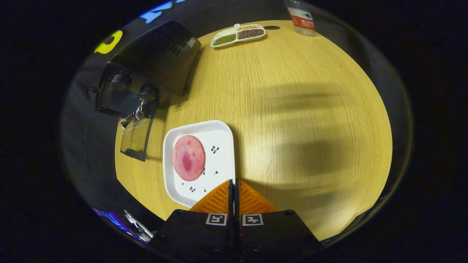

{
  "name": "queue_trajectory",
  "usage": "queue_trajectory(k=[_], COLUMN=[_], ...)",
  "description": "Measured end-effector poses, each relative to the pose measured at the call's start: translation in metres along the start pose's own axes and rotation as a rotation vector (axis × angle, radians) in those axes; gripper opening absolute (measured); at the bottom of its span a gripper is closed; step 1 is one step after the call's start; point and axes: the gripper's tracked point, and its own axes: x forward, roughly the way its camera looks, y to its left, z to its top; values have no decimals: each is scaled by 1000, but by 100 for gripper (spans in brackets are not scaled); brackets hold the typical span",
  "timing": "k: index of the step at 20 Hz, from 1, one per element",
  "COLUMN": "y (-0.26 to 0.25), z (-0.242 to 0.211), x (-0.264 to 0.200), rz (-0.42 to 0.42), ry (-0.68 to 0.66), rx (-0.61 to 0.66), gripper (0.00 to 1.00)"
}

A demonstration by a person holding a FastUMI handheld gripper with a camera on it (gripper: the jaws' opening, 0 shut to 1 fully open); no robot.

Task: Open the toaster oven, put the food inside, and close the toaster oven door.

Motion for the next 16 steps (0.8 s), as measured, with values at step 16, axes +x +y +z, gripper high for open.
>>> queue_trajectory(k=[16], y=[54], z=[-10], x=[-68], rz=[116], ry=[-278], rx=[361], gripper=[1])
